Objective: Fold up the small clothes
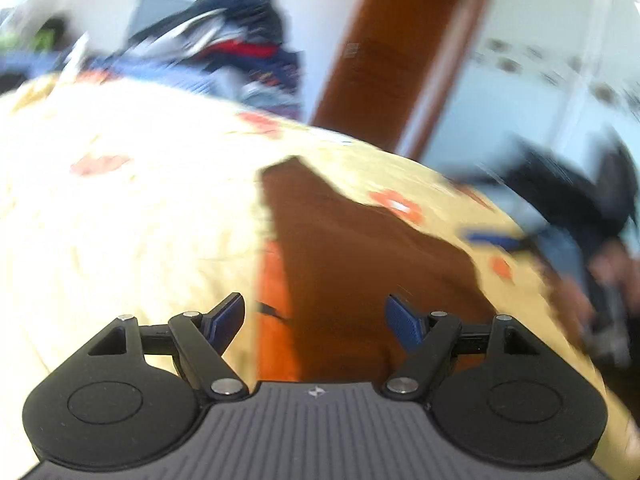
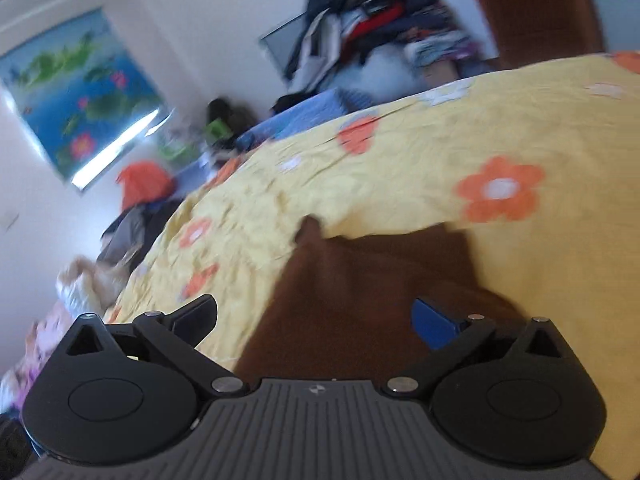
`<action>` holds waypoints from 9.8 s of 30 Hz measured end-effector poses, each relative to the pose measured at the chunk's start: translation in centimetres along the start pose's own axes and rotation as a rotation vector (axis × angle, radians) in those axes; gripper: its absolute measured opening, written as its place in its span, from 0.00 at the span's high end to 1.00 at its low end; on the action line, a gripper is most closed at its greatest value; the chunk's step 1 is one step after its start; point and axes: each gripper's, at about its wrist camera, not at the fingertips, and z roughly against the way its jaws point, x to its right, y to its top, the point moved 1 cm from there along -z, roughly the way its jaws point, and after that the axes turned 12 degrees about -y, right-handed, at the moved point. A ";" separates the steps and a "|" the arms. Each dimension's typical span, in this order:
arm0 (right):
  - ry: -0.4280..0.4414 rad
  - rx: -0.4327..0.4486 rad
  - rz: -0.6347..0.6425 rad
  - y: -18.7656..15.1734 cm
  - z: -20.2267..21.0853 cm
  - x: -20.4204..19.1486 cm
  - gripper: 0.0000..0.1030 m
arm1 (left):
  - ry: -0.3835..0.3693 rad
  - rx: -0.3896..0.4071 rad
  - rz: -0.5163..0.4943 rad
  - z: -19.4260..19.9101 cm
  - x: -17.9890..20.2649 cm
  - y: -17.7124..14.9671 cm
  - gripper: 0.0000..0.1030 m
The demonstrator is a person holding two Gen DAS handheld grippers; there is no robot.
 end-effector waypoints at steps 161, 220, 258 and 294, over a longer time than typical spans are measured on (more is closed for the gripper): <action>-0.054 -0.157 0.130 -1.9 -4.4 0.8 0.22 | -0.068 -0.227 -0.436 -5.5 9.7 -3.2 0.09; -0.567 0.104 0.262 -18.9 6.7 -1.2 0.00 | 0.287 -0.143 -0.236 -0.2 5.9 -7.7 0.00; 0.147 -0.286 -0.190 -11.1 4.2 4.5 0.72 | -0.160 -0.247 0.122 -1.5 1.3 -2.4 0.81; -0.215 -0.009 0.041 -13.0 10.1 3.9 0.09 | 0.188 -0.132 -0.112 1.0 5.7 -6.4 0.03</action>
